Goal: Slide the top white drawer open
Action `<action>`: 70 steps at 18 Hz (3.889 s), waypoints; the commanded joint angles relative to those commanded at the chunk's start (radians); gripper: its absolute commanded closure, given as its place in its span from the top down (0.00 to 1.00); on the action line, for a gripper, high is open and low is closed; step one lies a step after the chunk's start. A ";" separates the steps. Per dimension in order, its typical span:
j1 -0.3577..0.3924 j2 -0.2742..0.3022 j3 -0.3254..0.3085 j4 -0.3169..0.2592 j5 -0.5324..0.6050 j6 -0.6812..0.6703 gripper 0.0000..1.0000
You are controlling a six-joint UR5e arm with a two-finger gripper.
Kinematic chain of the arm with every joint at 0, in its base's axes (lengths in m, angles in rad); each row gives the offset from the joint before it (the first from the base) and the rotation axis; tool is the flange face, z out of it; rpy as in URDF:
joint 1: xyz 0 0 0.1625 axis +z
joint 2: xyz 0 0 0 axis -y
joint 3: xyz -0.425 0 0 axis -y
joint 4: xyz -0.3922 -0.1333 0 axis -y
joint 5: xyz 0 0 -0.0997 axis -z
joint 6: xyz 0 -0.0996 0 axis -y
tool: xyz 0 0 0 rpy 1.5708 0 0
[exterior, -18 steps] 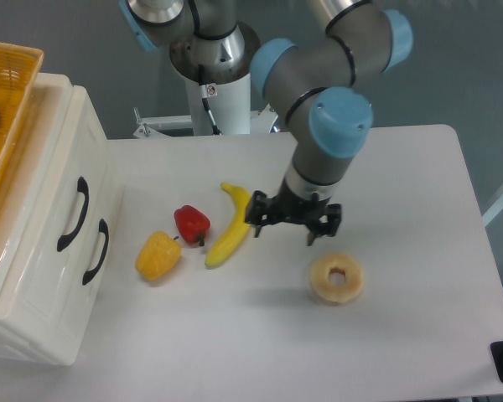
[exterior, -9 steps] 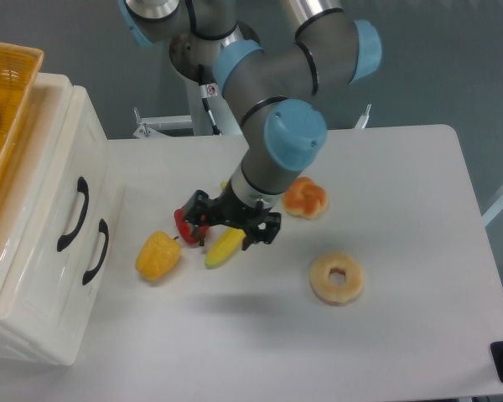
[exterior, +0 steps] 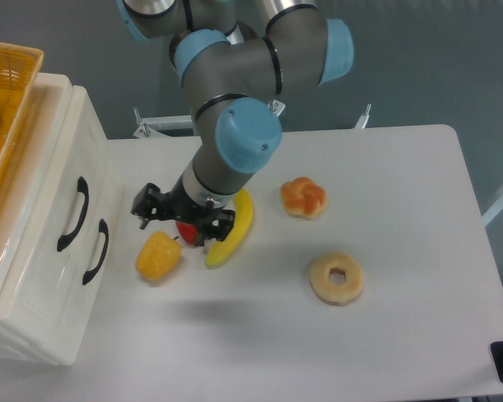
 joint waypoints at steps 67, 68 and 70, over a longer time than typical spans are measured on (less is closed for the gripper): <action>-0.144 -0.017 -0.017 0.052 0.075 -0.011 1.00; -0.144 -0.017 -0.017 0.054 0.075 -0.011 1.00; -0.144 -0.017 -0.017 0.055 0.075 -0.009 1.00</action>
